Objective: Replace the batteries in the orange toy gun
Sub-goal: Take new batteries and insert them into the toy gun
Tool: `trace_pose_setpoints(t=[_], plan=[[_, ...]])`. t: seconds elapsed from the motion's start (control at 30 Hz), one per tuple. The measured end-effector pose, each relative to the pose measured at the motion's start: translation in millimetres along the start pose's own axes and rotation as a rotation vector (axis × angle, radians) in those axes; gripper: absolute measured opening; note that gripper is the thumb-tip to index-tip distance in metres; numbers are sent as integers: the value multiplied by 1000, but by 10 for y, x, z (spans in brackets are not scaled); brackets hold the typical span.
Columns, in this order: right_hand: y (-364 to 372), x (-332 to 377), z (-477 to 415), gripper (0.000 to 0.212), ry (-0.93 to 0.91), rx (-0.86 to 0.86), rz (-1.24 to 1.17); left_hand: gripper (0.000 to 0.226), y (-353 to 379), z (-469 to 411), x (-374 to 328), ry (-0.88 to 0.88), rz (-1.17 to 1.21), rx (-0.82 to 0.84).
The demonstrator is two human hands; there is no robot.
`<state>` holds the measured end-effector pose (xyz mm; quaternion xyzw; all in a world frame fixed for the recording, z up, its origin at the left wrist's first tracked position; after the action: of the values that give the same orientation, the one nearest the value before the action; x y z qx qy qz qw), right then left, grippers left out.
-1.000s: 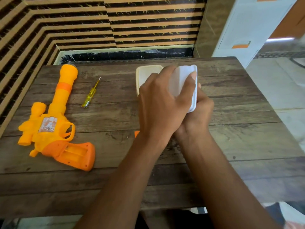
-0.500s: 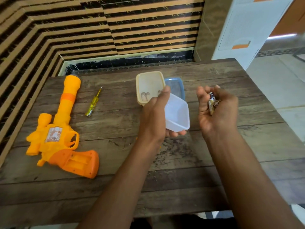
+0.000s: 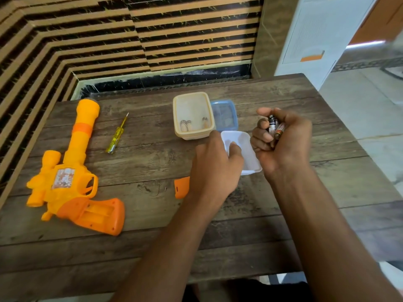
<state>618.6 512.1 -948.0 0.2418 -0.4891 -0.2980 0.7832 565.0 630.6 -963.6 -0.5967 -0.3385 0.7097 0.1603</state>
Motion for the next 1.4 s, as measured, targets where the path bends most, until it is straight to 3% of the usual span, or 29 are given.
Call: trace_pose_setpoints(t=[0.2, 0.4, 0.57, 0.87, 1.1, 1.27, 1.4], plan=[[17, -6, -5, 27, 18, 21, -138, 35, -32, 16, -26, 82, -97, -97], [46, -23, 19, 30, -4, 0, -4, 37, -117, 31, -46, 163, -188, -179], [117, -82, 54, 28, 9, 52, -61, 45, -231, 24, -57, 194, -181, -271], [299, -268, 184, 28, 26, 128, -120, 20, -525, 65, 62, 230, -92, -369], [582, -562, 452, 24, 108, 212, -104, 18, -909, 245, 227, 188, -18, -444], [697, -862, 672, 28, 229, 143, 53, 15, -1257, 412, 520, 144, -56, -531], [741, -1135, 697, 27, 187, 206, 276, 12, -1494, 486, 890, 93, -133, -609]])
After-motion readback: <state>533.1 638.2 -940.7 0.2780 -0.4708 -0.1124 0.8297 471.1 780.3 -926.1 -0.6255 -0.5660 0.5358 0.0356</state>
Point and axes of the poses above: each hand's wrist, its own z-axis away from the middle knuckle, its own y-axis out of the palm, x = y × z, the point moved 3 cm from there along -z, towards the middle knuckle, and after that the axes turned 3 degrees about y, right-handed, at the moved point
